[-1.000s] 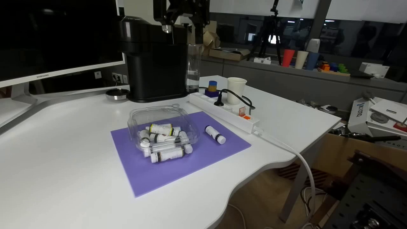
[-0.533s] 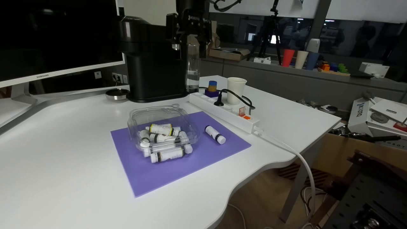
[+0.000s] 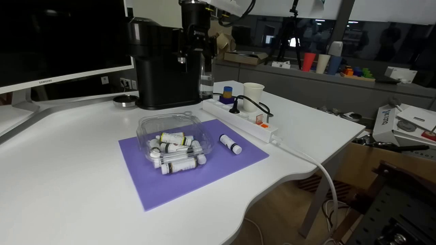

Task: Open the lid on the clear container

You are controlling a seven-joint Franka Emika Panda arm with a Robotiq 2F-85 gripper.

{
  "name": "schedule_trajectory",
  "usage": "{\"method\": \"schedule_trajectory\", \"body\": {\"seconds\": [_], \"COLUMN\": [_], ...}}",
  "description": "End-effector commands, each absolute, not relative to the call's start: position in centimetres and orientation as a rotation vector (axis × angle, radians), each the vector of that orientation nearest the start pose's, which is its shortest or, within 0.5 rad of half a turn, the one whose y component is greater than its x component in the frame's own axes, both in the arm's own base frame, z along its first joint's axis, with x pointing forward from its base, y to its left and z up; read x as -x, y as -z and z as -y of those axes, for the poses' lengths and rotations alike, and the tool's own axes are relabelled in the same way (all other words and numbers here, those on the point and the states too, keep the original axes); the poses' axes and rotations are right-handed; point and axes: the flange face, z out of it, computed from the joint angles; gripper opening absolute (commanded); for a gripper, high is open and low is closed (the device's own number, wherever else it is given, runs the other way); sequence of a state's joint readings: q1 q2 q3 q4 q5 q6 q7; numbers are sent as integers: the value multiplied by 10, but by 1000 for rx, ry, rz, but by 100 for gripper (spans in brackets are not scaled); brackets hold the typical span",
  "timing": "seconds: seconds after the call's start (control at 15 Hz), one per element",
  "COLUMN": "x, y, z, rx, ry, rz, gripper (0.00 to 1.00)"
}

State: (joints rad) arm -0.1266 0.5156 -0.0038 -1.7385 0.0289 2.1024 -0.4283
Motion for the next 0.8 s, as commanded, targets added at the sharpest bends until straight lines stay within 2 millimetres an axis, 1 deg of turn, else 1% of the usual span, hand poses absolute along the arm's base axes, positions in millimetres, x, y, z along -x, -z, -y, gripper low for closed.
{"method": "schedule_trajectory", "body": {"seconds": [0.0, 0.33, 0.73], "x": [-659, -661, -664], "y": [-253, -215, -175], "z": [75, 65, 59], "rx": [2958, 2887, 2826], "ry": [-292, -449, -581], "rz": [480, 535, 571], "gripper": [100, 100, 100]}}
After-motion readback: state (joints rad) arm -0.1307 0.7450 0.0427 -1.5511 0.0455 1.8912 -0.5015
